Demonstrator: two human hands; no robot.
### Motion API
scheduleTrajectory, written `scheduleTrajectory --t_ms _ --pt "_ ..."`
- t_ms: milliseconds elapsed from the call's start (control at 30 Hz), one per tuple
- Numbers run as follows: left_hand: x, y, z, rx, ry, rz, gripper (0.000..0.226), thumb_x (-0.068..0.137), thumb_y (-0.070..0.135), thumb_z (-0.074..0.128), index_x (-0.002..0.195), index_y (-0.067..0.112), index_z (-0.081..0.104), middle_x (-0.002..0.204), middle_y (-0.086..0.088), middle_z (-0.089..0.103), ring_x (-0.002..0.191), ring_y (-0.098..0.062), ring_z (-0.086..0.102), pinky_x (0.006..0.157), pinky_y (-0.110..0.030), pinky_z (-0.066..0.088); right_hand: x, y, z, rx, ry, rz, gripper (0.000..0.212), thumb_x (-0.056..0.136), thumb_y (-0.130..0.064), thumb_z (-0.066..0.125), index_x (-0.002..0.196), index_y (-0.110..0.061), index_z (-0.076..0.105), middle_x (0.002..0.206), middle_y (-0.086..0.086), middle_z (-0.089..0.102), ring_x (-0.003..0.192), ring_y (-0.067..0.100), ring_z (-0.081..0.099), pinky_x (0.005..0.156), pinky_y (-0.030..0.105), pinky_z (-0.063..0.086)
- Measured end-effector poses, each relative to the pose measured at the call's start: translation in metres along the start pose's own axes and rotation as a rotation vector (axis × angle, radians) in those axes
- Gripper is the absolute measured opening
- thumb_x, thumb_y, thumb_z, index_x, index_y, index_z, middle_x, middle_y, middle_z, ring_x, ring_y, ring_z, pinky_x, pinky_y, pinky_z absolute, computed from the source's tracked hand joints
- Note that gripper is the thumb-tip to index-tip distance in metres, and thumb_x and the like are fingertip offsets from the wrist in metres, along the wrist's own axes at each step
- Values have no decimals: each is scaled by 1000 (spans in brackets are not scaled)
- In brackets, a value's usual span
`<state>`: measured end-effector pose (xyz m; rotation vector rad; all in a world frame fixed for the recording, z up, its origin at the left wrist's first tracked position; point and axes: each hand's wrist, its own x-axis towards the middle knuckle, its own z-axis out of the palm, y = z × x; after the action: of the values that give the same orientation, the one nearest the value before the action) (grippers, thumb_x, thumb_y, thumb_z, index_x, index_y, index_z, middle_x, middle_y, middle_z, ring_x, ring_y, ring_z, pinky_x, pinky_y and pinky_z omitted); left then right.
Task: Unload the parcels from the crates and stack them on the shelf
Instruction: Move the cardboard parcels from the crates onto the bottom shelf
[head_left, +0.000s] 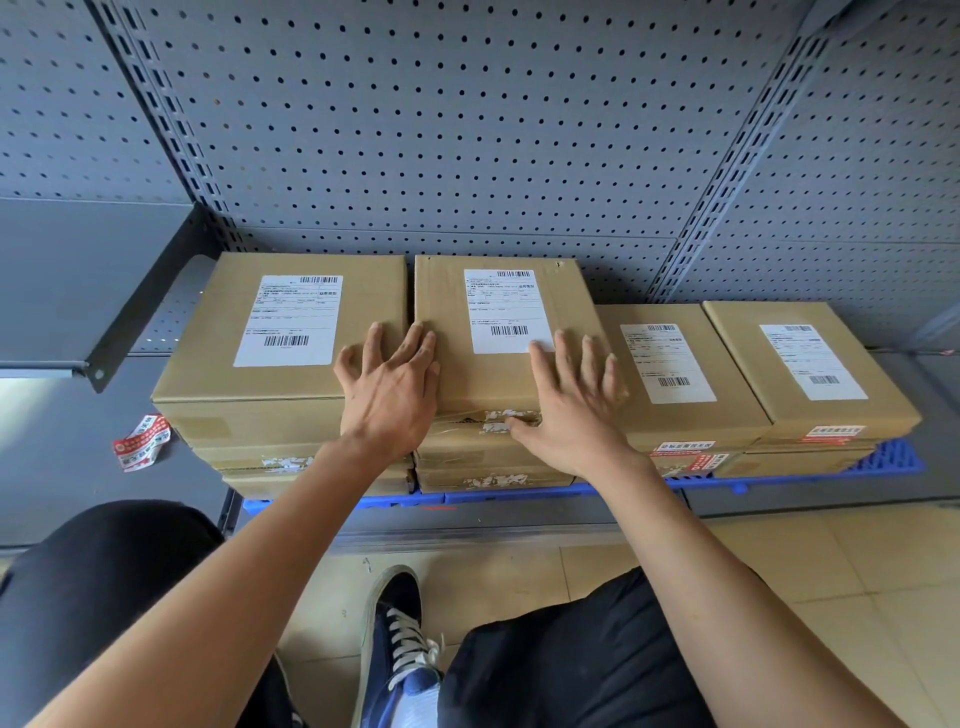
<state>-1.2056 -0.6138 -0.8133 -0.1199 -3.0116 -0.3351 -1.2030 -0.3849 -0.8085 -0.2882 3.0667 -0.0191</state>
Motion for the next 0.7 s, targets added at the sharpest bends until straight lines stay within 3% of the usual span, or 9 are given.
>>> scheduleTrajectory --t_ms 200,333,500,567,700 --pt "2 -1 -1 13 -10 -9 49 106 42 25 151 29 39 163 13 29 151 -33 16 110 -59 17 -1 -1 -1 17 47 -18 97 88 -68 51 160 -25 2 168 9 -8 152 41 -10 120 64 -1" --pt "0 -1 -11 -2 29 25 40 105 44 34 137 31 54 156 10 40 146 -30 27 106 -57 24 -7 -5 -9 115 67 -71 76 96 -55 52 158 -29 19 169 3 8 154 32 -1 122 61 0" --pt "-20 -1 -25 -8 92 31 34 103 44 44 126 28 64 142 3 54 137 -28 41 109 -56 30 -14 -24 -29 311 170 -164 47 99 -28 57 145 -22 51 154 -2 44 145 18 30 117 44 32" --pt "-32 -7 -30 -18 121 13 35 101 42 46 126 26 65 138 3 58 132 -27 46 107 -53 34 -14 -40 -36 326 165 -189 43 100 -25 55 143 -22 54 152 -4 48 141 16 35 112 36 36" --pt "-58 -31 -46 -14 174 -61 37 97 40 53 130 26 64 137 1 60 129 -27 50 102 -50 40 -12 -85 -48 350 157 -297 42 101 -24 54 142 -23 56 149 -6 52 136 17 43 108 36 40"
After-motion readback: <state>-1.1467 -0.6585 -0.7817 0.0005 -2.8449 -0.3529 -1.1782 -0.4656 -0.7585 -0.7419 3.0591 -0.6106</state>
